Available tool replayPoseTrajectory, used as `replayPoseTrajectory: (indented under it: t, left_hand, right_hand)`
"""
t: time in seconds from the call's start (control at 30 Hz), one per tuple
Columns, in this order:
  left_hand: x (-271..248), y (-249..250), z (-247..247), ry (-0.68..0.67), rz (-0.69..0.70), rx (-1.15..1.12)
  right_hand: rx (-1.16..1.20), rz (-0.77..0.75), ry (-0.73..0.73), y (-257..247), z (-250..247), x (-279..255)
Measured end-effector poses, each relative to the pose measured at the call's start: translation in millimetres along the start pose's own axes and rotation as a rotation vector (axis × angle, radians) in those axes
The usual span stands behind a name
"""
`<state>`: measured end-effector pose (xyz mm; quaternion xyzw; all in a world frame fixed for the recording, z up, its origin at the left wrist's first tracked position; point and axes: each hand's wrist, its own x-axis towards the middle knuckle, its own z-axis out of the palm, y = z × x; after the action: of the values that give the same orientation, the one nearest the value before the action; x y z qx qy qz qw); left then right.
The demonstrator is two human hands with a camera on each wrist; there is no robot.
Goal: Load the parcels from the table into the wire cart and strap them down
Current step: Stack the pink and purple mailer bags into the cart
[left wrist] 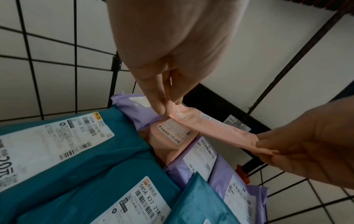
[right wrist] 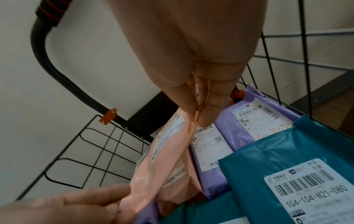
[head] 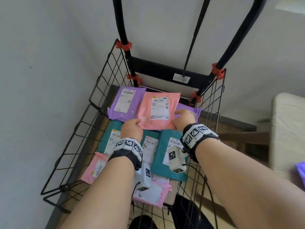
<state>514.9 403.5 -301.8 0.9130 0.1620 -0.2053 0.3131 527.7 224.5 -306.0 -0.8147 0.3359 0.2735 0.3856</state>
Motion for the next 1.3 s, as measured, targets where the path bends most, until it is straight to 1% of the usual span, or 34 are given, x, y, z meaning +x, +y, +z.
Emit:
replayPoseTrajectory:
  t: [0.13, 0.2, 0.27, 0.43, 0.53, 0.6, 0.73, 0.83, 0.93, 1.0, 1.13, 1.3]
  left_hand:
    - [17.3, -4.2, 10.9, -0.050, -0.001, 0.015]
    - [21.7, -5.2, 12.4, -0.095, 0.007, 0.038]
    - [23.7, -7.7, 13.5, -0.112, 0.023, 0.059]
    - [19.9, -15.7, 6.7, -0.085, -0.017, 0.050]
    - [12.0, -14.3, -3.6, -0.101, -0.036, 0.045]
    - [5.9, -12.0, -11.5, -0.121, -0.028, 0.045]
    - [-12.5, 3.0, -34.8, -0.148, 0.053, 0.058]
    - [-32.8, 16.4, -54.9, -0.148, 0.110, 0.051]
    - [-55.9, 27.7, -71.2, -0.129, 0.181, 0.049]
    - [-75.6, 34.2, -81.2, -0.134, 0.232, 0.067]
    - [-114.9, 49.9, -90.6, -0.163, 0.332, 0.070]
    - [-161.6, 71.4, -78.9, -0.208, 0.443, 0.068]
  right_hand:
    - [-0.067, -0.009, -0.010, 0.5, 13.9, 24.3]
    - [-0.103, -0.005, -0.030, 0.7, 20.7, 31.8]
    - [-0.168, -0.008, -0.054, 0.0, 27.2, 35.6]
    - [-0.256, 0.039, -0.139, 1.8, 41.4, 29.1]
    - [-0.290, 0.018, -0.129, 2.6, 35.6, 12.6]
    - [-0.319, -0.003, -0.094, 3.0, 28.7, -4.0]
    - [-0.298, -0.007, -0.052, 0.2, 10.2, -45.6]
    - [-0.225, -0.026, 0.009, -2.7, -4.8, -80.0]
    - [-0.053, -0.001, 0.103, -1.5, -16.2, -110.0]
    - [-0.003, -0.043, 0.132, 3.8, -22.1, -135.2]
    - [0.064, -0.041, 0.230, 18.3, -37.1, -179.5]
    - [0.214, -0.062, 0.422, 56.5, -61.0, -226.2]
